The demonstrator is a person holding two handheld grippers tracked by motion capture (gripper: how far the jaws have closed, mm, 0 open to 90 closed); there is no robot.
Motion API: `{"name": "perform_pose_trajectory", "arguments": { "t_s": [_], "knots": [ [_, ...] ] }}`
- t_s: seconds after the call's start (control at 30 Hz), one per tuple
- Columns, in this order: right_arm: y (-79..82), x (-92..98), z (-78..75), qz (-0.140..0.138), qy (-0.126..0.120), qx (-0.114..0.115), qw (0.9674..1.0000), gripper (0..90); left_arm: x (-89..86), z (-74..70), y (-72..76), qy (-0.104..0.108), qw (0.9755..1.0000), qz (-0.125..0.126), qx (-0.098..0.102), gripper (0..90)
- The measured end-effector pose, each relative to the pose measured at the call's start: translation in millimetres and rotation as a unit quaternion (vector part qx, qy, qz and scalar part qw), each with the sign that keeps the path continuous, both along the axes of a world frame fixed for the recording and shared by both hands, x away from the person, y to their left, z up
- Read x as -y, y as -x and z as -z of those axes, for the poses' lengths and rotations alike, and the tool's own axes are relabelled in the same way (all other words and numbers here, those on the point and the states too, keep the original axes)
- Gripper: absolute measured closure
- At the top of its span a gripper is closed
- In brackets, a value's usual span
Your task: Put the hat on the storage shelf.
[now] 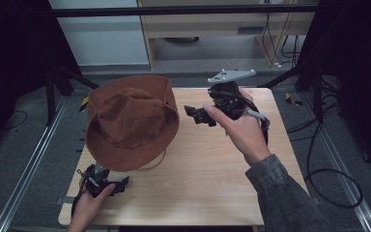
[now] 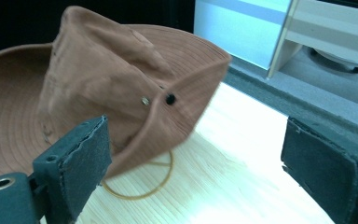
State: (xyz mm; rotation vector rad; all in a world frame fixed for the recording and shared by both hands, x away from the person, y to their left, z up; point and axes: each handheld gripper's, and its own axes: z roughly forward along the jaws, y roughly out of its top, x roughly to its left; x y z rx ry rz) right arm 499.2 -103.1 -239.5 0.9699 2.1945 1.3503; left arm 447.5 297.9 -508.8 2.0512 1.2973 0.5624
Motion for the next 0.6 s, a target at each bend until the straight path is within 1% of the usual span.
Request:
{"name": "perform_pose_trajectory", "arguments": {
  "t_s": [0.1, 0.2, 0.3, 0.37, 0.47, 0.53, 0.6],
  "knots": [
    [3.2, 14.1, 4.9, 0.012, 0.001, 0.004, 0.9999, 9.7, 0.2, 0.2, 0.0, 0.001, 1.0000, -0.001, 0.001, 0.0],
    [7.7, 27.6, 11.0, 0.025, 0.006, 0.008, 0.9996, 13.5, 0.5, 0.3, 0.1, 0.003, 1.0000, -0.003, 0.001, 0.0],
    [12.9, 40.6, 18.8, 0.036, 0.022, 0.014, 0.9990, 15.3, 0.2, 0.1, 0.2, 0.002, 1.0000, -0.001, 0.000, 0.0],
    [15.3, 49.3, 25.3, 0.043, 0.026, 0.017, 0.9986, 16.7, -0.3, -0.3, 0.2, -0.001, 1.0000, 0.002, -0.003, 0.0],
    [17.3, 61.1, 38.3, 0.053, 0.023, 0.008, 0.9983, 17.6, 0.1, -0.1, 0.3, -0.001, 1.0000, 0.002, -0.002, 0.0],
    [17.4, 66.9, 50.4, 0.056, 0.027, 0.004, 0.9981, 17.6, 0.1, -0.1, 0.3, -0.001, 1.0000, 0.002, -0.002, 0.0],
    [17.0, 71.2, 64.3, 0.060, 0.030, -0.006, 0.9977, 17.6, 0.1, -0.1, 0.4, -0.001, 1.0000, 0.002, -0.002, 0.0]
  ]
}}
